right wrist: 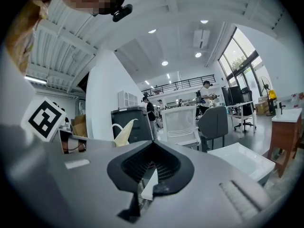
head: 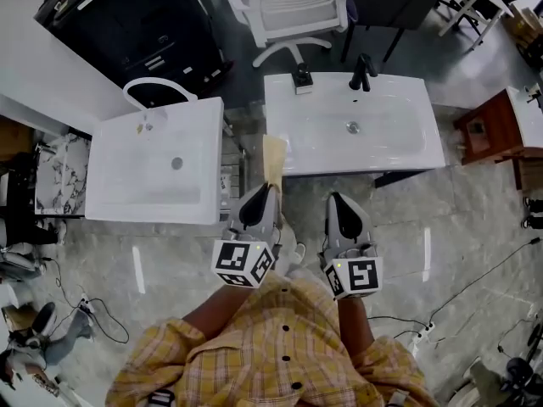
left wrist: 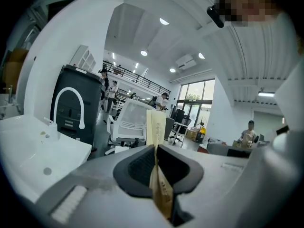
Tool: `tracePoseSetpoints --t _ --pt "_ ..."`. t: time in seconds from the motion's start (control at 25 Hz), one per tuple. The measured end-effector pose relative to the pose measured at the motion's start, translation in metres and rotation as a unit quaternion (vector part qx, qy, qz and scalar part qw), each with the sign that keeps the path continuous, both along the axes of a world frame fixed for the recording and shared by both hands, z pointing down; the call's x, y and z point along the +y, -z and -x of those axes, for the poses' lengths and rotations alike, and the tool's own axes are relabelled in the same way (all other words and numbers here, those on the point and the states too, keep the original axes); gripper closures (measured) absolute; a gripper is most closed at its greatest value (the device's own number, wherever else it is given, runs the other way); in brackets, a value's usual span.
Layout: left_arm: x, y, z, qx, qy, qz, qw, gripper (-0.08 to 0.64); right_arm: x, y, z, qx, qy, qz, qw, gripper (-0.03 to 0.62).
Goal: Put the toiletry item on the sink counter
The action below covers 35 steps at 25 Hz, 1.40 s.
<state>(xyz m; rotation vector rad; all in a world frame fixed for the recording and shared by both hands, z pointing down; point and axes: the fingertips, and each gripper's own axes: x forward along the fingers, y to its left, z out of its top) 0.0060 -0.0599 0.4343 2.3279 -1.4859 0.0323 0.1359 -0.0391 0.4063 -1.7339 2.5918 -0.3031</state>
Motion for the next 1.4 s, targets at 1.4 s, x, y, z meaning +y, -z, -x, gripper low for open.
tracePoseSetpoints --t 1.4 --pt "-0.22 -0.188 0.001 0.022 0.047 0.24 0.9694 0.535 -0.167 -0.074 0.004 0.038 0.003 0.104 0.994 0.594"
